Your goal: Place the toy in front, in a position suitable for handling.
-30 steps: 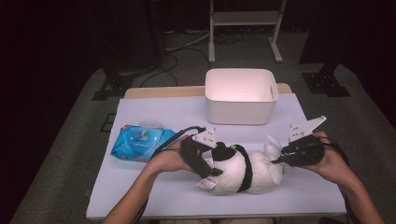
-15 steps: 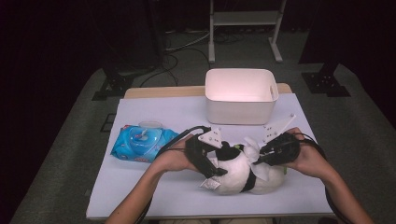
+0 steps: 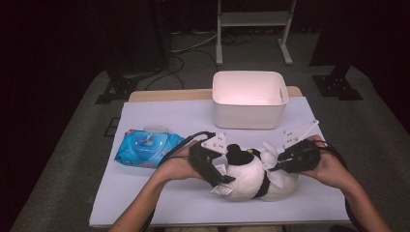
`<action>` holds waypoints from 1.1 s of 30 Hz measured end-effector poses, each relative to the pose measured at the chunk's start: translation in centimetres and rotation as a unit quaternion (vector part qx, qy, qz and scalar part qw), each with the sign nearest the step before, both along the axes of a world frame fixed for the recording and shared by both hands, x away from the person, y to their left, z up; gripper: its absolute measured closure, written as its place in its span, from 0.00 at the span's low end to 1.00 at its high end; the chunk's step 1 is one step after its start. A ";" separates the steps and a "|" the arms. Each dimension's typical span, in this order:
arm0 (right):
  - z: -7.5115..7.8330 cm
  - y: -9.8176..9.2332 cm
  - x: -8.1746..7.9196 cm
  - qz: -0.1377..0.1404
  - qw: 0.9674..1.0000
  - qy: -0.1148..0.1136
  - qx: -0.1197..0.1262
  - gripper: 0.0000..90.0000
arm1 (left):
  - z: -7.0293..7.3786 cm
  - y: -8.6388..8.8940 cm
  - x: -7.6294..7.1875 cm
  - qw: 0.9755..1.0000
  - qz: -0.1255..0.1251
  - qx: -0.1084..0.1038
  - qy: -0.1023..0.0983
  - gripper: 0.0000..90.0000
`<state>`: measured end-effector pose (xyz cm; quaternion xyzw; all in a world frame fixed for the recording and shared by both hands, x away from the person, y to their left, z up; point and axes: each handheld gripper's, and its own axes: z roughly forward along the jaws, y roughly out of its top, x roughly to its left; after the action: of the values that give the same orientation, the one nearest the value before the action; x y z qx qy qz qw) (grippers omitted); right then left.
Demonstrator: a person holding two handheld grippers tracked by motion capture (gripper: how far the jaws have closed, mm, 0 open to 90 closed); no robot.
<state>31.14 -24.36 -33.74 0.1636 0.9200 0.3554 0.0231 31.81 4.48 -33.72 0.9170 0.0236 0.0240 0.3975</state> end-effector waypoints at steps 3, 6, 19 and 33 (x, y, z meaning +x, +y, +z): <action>0.0 -0.1 -0.1 0.000 1.000 -0.005 0.000 0.87 | 0.0 0.0 -0.1 1.000 0.004 -0.003 0.003 0.13; -0.1 -0.4 -0.1 -0.004 1.000 0.000 0.004 0.87 | -0.1 0.0 -0.2 1.000 0.005 -0.001 0.004 0.12; -0.1 -1.0 0.1 -0.020 1.000 -0.002 0.008 0.87 | -0.8 -0.3 -0.7 1.000 -0.010 0.003 0.026 0.11; -0.3 -1.4 -0.1 -0.025 1.000 0.000 0.016 0.87 | -2.6 -1.7 -0.4 0.999 -0.011 0.007 0.052 0.10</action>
<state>31.00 -25.74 -34.00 0.1869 0.9100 0.3689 0.0291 31.40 2.81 -36.33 0.9201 0.0344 -0.0277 0.3892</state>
